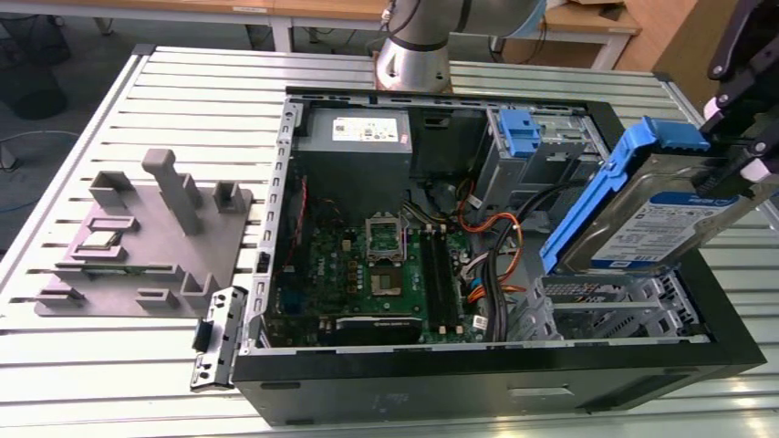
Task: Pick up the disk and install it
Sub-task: 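Insert the disk into the insertion slot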
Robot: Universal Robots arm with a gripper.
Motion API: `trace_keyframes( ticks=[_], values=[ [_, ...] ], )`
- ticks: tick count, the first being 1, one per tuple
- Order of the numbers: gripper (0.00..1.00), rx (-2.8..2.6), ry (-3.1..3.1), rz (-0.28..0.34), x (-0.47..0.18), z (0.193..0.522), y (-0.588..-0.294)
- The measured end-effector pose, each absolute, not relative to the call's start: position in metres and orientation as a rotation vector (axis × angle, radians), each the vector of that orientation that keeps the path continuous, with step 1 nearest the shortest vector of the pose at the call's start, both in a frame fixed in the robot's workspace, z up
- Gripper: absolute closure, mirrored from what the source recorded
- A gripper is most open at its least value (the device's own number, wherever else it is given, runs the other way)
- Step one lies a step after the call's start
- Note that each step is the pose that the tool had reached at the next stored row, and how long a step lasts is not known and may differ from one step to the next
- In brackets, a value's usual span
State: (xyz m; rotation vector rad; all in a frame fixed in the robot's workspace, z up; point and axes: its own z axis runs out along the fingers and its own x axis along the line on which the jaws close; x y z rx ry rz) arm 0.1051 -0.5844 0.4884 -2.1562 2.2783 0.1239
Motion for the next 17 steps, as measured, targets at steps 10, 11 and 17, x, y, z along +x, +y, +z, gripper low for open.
trace_keyframes(
  ticks=[10,11,17],
  values=[
    [0.65,-2.157,2.279,0.124,0.121,0.488,-0.585],
    [0.65,-2.156,2.279,0.124,0.121,0.488,-0.585],
    [0.65,-2.157,2.279,0.124,0.121,0.484,-0.585]
  ],
)
